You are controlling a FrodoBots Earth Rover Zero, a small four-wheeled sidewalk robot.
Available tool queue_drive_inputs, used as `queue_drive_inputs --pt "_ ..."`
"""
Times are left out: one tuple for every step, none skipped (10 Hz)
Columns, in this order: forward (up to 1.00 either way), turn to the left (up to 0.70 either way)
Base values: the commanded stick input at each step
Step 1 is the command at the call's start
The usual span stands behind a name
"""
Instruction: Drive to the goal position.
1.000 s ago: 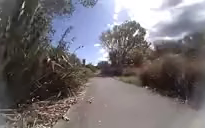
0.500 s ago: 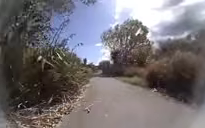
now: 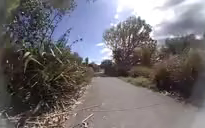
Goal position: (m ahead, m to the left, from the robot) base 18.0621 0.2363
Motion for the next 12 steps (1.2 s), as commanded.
queue_drive_inputs --pt "1.0 0.05" --pt "1.0 0.05" --pt "1.0 0.05" --pt "1.0 0.03" --pt "1.0 0.02" --pt "1.0 0.01" --pt "1.0 0.0" --pt "1.0 0.0" --pt "1.0 0.0" --pt "1.0 0.0" --pt "1.0 0.0" --pt "1.0 0.0"
